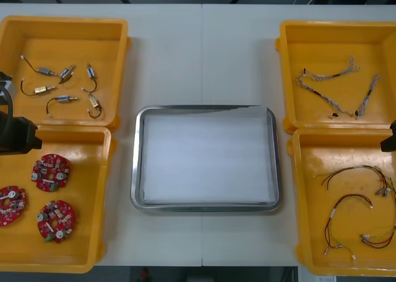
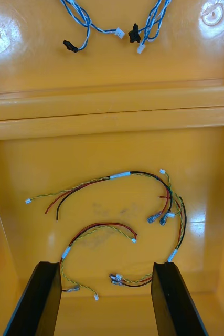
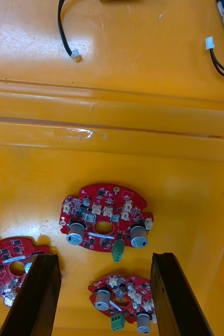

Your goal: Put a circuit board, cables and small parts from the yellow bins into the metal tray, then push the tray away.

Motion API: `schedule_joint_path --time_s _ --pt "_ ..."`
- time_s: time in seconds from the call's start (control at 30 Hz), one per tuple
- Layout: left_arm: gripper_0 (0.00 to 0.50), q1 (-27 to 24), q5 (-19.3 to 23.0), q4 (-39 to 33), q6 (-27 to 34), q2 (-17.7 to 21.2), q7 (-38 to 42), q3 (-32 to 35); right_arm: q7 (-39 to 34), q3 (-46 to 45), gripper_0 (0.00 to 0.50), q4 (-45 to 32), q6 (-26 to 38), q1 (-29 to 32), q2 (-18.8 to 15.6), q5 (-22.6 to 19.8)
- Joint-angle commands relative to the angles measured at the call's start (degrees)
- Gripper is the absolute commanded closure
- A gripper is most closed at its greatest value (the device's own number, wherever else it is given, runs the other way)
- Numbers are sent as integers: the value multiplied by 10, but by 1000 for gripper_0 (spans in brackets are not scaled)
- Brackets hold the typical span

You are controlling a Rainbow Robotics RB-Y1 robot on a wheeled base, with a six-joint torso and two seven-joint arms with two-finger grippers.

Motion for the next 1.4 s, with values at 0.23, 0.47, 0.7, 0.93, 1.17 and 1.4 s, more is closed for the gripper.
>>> schedule_joint_path --time_s 0.23,0.47,0.7,0.93,1.17,1.4 --pt "0 4 3 -4 -1 27 -37 10 34 -19 0 -13 -3 7 4 2" --pt "0 22 15 -8 -15 23 -38 -5 31 -29 0 -7 -1 36 -5 0" --pt "0 22 70 -8 -25 48 -44 26 31 -83 0 -7 9 87 -9 -15" --pt "0 23 76 -3 -25 53 -62 34 21 -123 0 -7 8 146 -9 -20" --pt "0 24 98 35 -25 54 -138 43 -43 -130 0 -7 -28 195 -9 -21" --pt "0 58 154 84 -25 56 -174 96 -106 -130 0 -7 -83 246 -6 -29"
